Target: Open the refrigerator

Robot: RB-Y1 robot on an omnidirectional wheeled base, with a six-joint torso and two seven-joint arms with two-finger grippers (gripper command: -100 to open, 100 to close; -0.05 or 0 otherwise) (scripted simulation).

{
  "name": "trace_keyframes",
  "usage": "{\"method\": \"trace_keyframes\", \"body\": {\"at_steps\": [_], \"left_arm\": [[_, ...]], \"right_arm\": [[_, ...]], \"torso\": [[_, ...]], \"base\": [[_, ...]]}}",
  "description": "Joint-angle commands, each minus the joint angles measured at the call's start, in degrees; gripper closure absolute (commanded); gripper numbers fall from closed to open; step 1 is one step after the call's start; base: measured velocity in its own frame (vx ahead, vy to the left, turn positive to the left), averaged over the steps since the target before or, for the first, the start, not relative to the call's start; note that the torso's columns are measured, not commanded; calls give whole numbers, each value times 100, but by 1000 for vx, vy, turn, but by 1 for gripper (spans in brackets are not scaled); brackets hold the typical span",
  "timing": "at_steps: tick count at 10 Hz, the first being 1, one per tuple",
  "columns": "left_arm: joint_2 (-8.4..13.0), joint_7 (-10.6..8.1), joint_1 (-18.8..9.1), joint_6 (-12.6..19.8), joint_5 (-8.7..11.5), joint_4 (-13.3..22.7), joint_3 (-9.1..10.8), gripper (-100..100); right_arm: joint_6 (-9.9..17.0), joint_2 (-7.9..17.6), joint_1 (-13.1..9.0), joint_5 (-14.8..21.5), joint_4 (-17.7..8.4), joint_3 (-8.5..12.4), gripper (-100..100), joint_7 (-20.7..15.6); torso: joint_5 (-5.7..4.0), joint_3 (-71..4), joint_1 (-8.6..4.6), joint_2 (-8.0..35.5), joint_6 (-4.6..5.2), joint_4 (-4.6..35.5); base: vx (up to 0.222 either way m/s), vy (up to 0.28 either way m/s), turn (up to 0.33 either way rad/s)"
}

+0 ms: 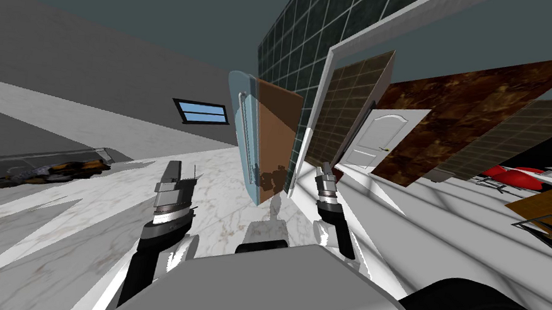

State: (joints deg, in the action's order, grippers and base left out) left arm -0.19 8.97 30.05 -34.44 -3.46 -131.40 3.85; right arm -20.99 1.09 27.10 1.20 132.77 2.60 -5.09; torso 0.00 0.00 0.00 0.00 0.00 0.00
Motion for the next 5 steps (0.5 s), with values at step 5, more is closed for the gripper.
{"method": "trace_keyframes", "body": {"at_steps": [5], "left_arm": [[0, 0, 0, 0, 0, -1, 0, 0]], "right_arm": [[0, 0, 0, 0, 1, 0, 0, 0]], "torso": [[0, -3692, 0, 1845, 0, 1846]], "base": [[0, 0, 0]]}}
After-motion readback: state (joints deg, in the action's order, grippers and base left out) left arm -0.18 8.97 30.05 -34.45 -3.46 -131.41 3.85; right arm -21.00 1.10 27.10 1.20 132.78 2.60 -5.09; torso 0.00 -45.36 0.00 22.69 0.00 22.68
